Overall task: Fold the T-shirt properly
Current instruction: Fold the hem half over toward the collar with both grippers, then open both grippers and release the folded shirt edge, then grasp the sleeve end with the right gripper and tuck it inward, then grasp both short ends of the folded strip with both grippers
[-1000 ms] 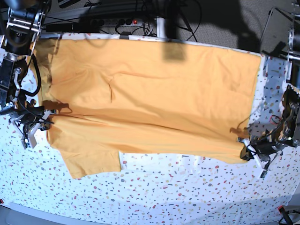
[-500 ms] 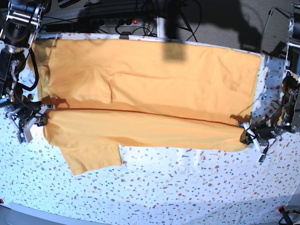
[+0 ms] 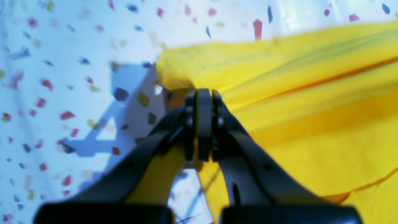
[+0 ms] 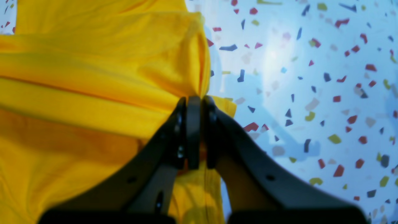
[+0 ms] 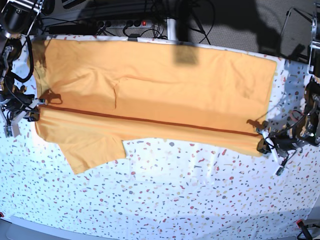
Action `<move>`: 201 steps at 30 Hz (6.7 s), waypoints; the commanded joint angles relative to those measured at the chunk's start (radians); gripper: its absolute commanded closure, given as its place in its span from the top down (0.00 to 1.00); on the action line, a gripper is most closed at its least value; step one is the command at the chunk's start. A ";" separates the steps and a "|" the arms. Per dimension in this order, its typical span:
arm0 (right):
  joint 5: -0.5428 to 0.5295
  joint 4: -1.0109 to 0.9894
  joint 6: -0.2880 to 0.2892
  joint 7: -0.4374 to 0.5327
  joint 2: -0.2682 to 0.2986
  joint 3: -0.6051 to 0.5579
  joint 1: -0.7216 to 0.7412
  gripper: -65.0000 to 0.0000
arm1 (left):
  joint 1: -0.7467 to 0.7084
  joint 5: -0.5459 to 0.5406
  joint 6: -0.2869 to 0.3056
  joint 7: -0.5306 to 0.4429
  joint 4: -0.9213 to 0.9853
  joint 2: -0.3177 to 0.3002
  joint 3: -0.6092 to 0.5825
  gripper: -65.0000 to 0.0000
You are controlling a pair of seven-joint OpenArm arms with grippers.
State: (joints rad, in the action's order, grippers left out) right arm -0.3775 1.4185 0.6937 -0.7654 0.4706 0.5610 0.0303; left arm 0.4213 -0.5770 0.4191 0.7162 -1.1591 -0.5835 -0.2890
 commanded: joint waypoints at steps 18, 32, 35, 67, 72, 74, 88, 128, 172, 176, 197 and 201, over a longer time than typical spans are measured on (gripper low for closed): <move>-0.050 0.020 0.004 -0.028 0.005 0.011 -0.084 0.00 | -0.062 -0.078 -0.011 0.160 -0.040 -0.032 0.008 0.00; -0.046 0.019 0.004 -0.063 0.010 0.011 -0.097 0.49 | -0.063 -0.079 -0.011 0.297 -0.040 -0.032 0.008 0.41; -0.059 0.022 0.004 -0.070 0.015 0.012 -0.091 0.49 | -0.038 -0.079 -0.011 0.323 -0.041 -0.032 0.008 0.41; -0.152 -0.214 0.004 -0.029 0.006 -0.101 0.409 0.48 | 0.161 0.169 -0.053 -0.029 0.274 0.166 0.008 0.41; -0.123 -0.230 0.004 -0.027 0.006 -0.212 0.424 0.48 | 0.201 0.216 -0.053 -0.037 0.357 0.168 0.008 0.41; -0.123 -0.230 0.004 -0.027 0.005 -0.249 0.424 0.48 | 0.195 0.237 -0.052 -0.024 0.367 0.167 0.008 0.41; 0.081 -0.398 -0.006 0.127 0.003 -0.300 0.509 0.48 | 0.200 0.123 -0.052 0.046 0.373 0.168 0.008 0.00; 0.135 -0.746 0.004 0.008 -0.090 -0.301 0.725 0.00 | 0.222 0.094 -0.052 0.103 0.372 0.167 0.008 0.00; -0.520 0.684 0.004 -0.301 -0.075 0.247 -0.407 0.00 | -0.264 0.277 -0.233 0.341 -0.693 -0.072 0.029 0.00; -0.524 0.691 0.004 -0.301 -0.075 0.312 -0.456 0.00 | -0.311 0.345 -0.263 0.354 -0.755 -0.071 0.029 0.00; -0.515 0.691 0.004 -0.346 -0.187 0.323 -0.511 0.00 | -0.488 0.447 -0.278 0.369 -0.767 -0.071 0.029 0.00; -0.523 0.691 0.004 -0.365 -0.235 0.323 -0.546 0.00 | -0.488 0.447 -0.278 0.385 -0.767 -0.071 0.029 0.00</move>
State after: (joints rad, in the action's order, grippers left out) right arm -0.8860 2.0922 0.6899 -1.1496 0.2245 0.8768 -0.5106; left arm -0.0780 -0.1429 0.1490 1.1084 -1.9087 -0.6395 -0.2699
